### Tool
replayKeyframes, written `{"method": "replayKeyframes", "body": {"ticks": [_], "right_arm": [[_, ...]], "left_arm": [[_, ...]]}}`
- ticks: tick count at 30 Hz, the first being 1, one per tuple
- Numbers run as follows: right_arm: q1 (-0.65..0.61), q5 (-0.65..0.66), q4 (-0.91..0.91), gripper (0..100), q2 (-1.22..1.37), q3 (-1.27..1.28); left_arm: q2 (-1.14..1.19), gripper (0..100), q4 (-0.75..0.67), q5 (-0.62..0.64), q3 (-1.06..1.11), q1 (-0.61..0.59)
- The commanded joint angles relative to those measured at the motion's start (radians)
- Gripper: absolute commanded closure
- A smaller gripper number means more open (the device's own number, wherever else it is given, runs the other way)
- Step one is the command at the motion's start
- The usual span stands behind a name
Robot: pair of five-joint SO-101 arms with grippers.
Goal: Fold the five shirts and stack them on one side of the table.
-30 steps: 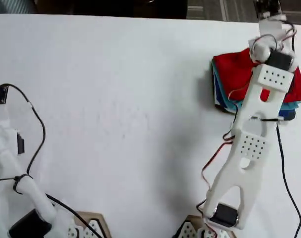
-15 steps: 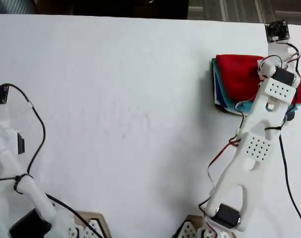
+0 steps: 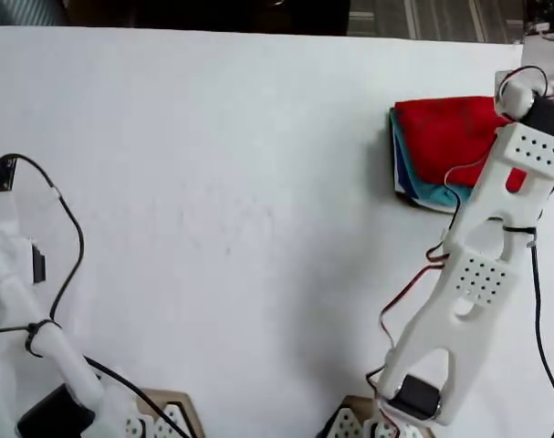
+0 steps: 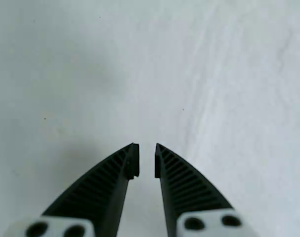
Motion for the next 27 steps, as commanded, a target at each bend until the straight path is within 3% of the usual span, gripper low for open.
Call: {"method": "replayKeyframes", "body": {"ticks": [1,10,15,27], "right_arm": [[-0.030,0.000,0.140,97.9,-0.117,-0.015],[-0.139,0.189,0.490,98.0,-0.217,-0.015],[-0.145,0.183,0.515,98.0,-0.278,0.041],[-0.145,0.224,0.460,98.0,-0.605,0.824]], "left_arm": [[-0.037,92,-0.006,0.008,-0.010,0.008],[-0.037,92,-0.008,0.009,-0.012,0.011],[-0.037,92,-0.012,0.009,-0.012,0.012],[-0.035,92,-0.012,0.009,-0.012,0.012]]}}
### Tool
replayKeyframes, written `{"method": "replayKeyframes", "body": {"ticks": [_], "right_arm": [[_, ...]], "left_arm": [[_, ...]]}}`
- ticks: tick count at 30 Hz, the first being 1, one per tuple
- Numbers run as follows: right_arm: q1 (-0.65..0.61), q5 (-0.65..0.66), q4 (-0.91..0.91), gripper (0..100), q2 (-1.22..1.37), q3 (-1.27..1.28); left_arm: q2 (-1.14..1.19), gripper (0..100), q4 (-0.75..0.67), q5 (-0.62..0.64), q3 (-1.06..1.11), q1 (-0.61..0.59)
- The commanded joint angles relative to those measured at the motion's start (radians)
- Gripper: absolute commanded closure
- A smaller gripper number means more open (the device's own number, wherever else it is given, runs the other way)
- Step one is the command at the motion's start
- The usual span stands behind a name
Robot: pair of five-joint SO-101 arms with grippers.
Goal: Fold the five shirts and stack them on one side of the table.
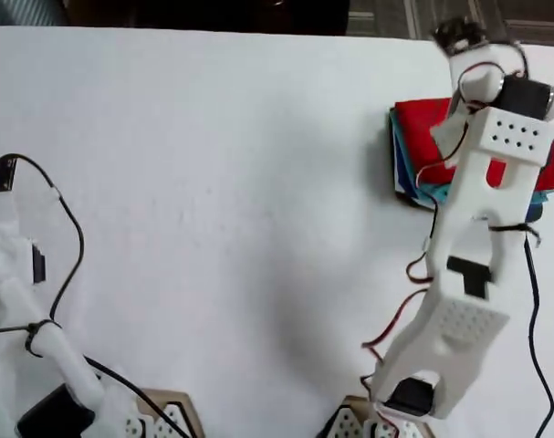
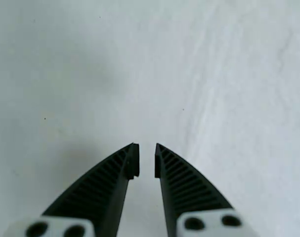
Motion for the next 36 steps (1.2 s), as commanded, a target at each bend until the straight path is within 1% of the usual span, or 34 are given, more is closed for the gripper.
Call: {"method": "replayKeyframes", "body": {"ticks": [1,7,10,13,17,21,23,25,28,29,31,33,36], "right_arm": [[0.008,0.009,-0.056,98.0,-0.113,0.178],[0.045,0.009,-0.234,98.0,-0.116,0.382],[0.028,0.009,-0.320,98.0,-0.117,0.505],[0.004,0.009,-0.369,98.0,-0.130,0.557],[-0.015,0.009,-0.334,98.0,-0.194,0.499],[-0.007,0.003,-0.246,98.0,-0.343,0.417],[-0.007,0.002,-0.185,98.0,-0.449,0.399],[-0.018,-0.005,-0.122,98.0,-0.572,0.402],[-0.054,-0.104,-0.081,98.0,-0.751,0.466],[-0.070,-0.146,-0.087,98.0,-0.808,0.516],[-0.113,-0.229,-0.142,98.0,-0.911,0.655],[-0.151,-0.315,-0.239,98.0,-1.004,0.839],[-0.202,-0.387,-0.397,98.0,-1.130,1.125]], "left_arm": [[-0.035,92,-0.012,0.009,-0.012,0.012],[-0.037,92,-0.009,0.009,-0.004,0.012],[-0.037,92,-0.011,0.009,-0.004,0.012],[-0.037,92,-0.012,0.009,-0.004,0.012],[-0.037,92,-0.012,0.011,-0.004,0.012],[-0.038,92,0.002,0.011,-0.033,0.012],[-0.038,92,0.043,0.011,-0.081,0.014],[-0.038,92,0.124,0.011,-0.159,0.025],[-0.043,92,0.267,0.011,-0.263,0.063],[-0.054,92,0.292,0.011,-0.271,0.078],[-0.103,91,0.290,0.011,-0.237,0.107],[-0.181,91,0.255,0.011,-0.156,0.147],[-0.353,91,0.195,0.011,0.008,0.226]]}}
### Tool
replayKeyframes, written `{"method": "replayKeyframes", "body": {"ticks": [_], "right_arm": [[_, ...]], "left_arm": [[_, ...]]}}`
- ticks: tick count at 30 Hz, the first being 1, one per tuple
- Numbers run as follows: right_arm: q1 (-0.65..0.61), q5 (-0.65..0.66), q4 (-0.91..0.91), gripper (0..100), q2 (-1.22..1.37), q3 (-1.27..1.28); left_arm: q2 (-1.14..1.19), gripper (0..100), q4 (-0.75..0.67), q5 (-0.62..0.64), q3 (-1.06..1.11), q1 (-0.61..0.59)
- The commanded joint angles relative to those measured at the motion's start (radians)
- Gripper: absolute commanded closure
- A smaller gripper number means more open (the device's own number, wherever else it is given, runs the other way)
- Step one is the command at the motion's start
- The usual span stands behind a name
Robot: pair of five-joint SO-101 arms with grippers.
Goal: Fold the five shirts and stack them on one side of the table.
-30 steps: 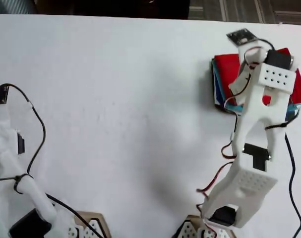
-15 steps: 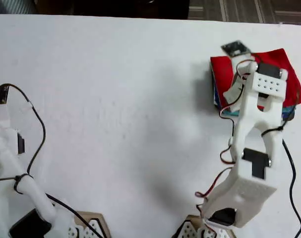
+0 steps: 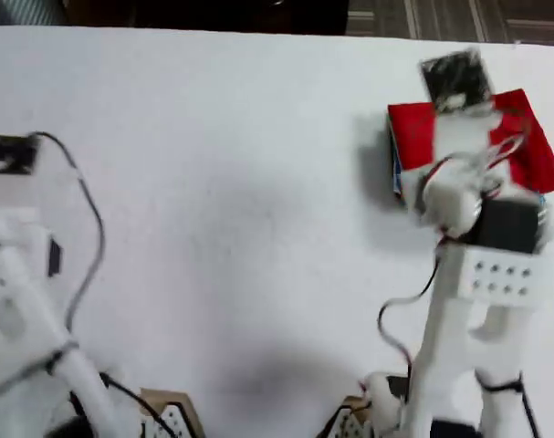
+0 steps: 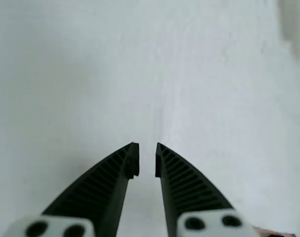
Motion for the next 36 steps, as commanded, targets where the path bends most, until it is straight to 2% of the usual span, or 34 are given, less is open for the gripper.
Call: {"method": "replayKeyframes", "body": {"ticks": [1,5,11,18,24,26,28,31,32,34,36], "right_arm": [[-0.053,-0.068,-0.176,98.0,-0.170,0.321],[-0.090,-0.074,-0.309,97.8,-0.306,0.568],[-0.110,-0.075,-0.383,97.8,-0.507,0.872],[-0.110,-0.075,-0.384,97.8,-0.779,1.178],[-0.105,-0.077,-0.384,98.0,-1.069,1.424],[-0.105,-0.077,-0.383,98.0,-1.176,1.513],[-0.104,-0.091,-0.360,98.0,-1.241,1.540],[-0.108,-0.222,-0.348,97.8,-1.208,1.527],[-0.111,-0.276,-0.346,97.8,-1.207,1.531],[-0.113,-0.384,-0.340,97.8,-1.211,1.542],[-0.131,-0.445,-0.332,97.8,-1.204,1.544]], "left_arm": [[-0.224,91,-0.071,0.008,0.160,0.095],[-0.425,92,-0.163,0.005,0.381,0.183],[-0.560,91,-0.180,0.006,0.615,0.319],[-0.763,91,-0.264,0.006,0.868,0.318],[-0.996,91,-0.261,0.014,1.092,0.325],[-1.076,91,-0.235,0.084,1.119,0.325],[-1.155,91,-0.199,0.245,1.124,0.322],[-1.208,91,-0.170,0.526,1.119,0.331],[-1.203,91,-0.175,0.583,1.122,0.356],[-1.197,91,-0.180,0.595,1.127,0.405],[-1.197,91,-0.180,0.552,1.127,0.470]]}}
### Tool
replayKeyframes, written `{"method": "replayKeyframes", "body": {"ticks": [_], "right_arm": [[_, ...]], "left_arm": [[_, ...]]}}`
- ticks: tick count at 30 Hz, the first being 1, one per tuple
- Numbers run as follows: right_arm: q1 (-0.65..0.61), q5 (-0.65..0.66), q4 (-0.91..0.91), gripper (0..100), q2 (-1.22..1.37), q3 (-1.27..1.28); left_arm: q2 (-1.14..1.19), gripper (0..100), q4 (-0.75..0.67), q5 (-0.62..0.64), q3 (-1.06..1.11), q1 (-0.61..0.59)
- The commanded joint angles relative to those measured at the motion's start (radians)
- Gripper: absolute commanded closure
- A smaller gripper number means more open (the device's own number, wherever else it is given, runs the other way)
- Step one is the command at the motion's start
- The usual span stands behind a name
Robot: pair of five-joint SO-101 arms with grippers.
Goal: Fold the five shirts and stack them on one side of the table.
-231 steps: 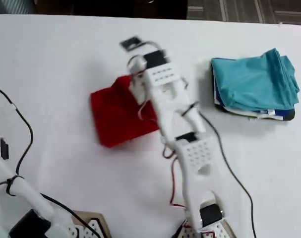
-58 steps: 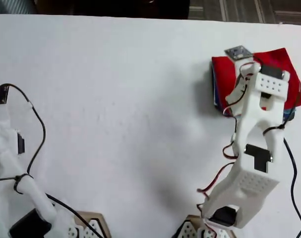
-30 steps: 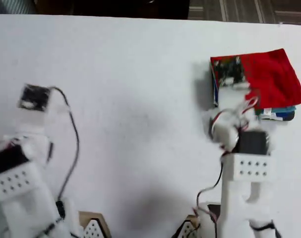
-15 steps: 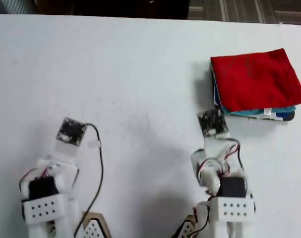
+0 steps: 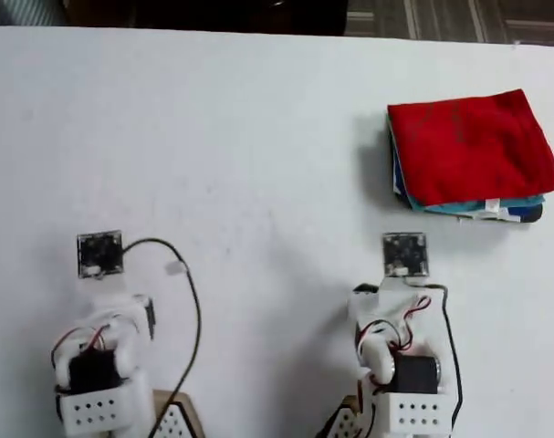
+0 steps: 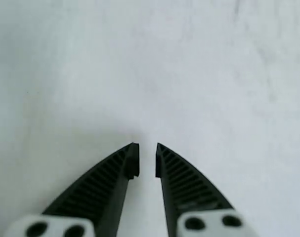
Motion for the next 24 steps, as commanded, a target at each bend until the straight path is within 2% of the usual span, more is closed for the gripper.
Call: {"method": "replayKeyframes", "body": {"ticks": [1,4,7,24], "right_arm": [[-0.050,-0.101,0.036,97.8,-0.010,0.011],[-0.148,-0.101,0.120,97.8,-0.012,0.011],[-0.170,-0.101,0.122,97.8,-0.015,0.011],[-0.174,-0.101,0.124,98.0,-0.018,0.011]], "left_arm": [[-0.028,91,0.003,-0.012,0.021,0.118],[-0.028,91,0.003,-0.028,0.024,0.230],[-0.028,92,0.003,-0.028,0.024,0.290],[-0.023,92,-0.003,-0.034,0.024,0.287]]}}
